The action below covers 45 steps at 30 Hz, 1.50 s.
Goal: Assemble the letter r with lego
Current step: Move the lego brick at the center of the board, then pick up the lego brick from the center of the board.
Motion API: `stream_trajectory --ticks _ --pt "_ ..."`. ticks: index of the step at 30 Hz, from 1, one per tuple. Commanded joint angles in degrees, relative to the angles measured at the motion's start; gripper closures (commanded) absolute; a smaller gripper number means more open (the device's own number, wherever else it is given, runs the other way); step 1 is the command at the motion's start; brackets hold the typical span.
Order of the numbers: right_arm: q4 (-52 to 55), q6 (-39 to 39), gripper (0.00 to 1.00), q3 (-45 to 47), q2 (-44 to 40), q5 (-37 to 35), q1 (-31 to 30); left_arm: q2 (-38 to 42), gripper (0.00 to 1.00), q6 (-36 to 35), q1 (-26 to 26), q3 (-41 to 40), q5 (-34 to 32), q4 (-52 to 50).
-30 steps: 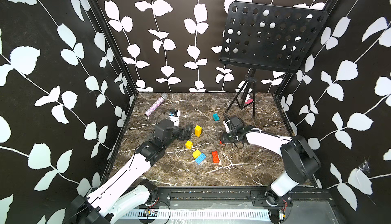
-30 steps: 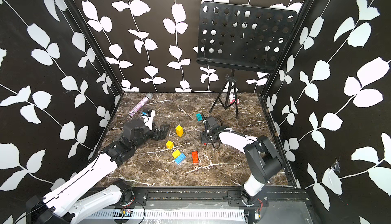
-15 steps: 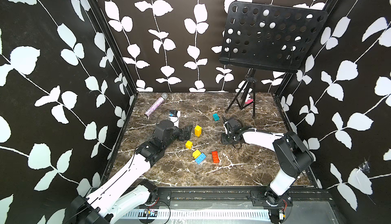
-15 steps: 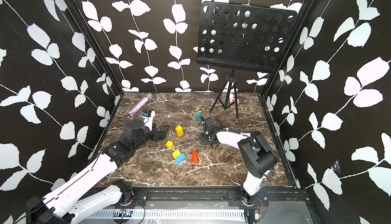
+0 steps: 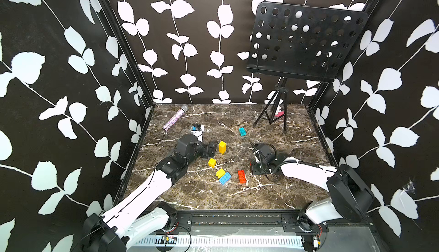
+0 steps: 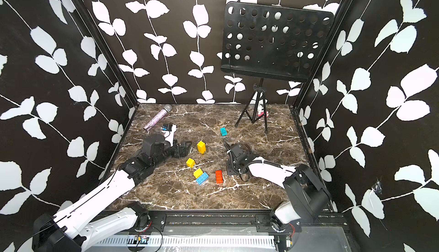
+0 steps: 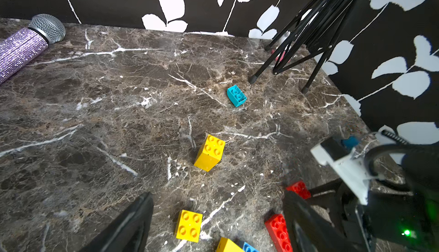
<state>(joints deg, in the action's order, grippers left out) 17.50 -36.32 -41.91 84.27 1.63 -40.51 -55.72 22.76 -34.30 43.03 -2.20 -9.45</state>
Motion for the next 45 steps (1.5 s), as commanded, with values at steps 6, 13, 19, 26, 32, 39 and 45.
stream_trajectory --ticks 6,13,19,26,32,39,45 --pt "1.2 -0.9 0.49 0.3 -1.7 -2.1 -0.4 6.1 0.01 1.6 0.0 -2.1 -2.2 5.9" --pt "7.0 -0.4 0.45 -2.2 -10.3 -7.5 -3.1 10.8 0.01 2.4 0.2 -6.1 -1.7 14.2" --pt "2.0 2.8 0.47 -2.4 -9.8 -1.6 -7.1 13.6 0.01 3.7 0.1 -12.4 -0.7 28.0" --pt "1.0 5.1 0.48 -4.8 -2.6 -2.0 -10.7 15.0 0.01 3.6 0.1 -13.6 -3.7 26.8" --pt "0.6 5.8 0.46 -6.5 0.6 -2.7 -12.0 13.4 0.03 1.7 0.1 -10.7 -3.3 20.8" --pt "0.3 6.3 0.45 -7.4 3.9 -3.0 -12.4 14.6 0.03 2.1 0.1 -12.0 -6.3 18.9" --pt "0.1 6.9 0.45 -8.7 7.0 -3.0 -13.3 13.8 0.04 2.1 0.2 -11.2 -5.6 16.7"
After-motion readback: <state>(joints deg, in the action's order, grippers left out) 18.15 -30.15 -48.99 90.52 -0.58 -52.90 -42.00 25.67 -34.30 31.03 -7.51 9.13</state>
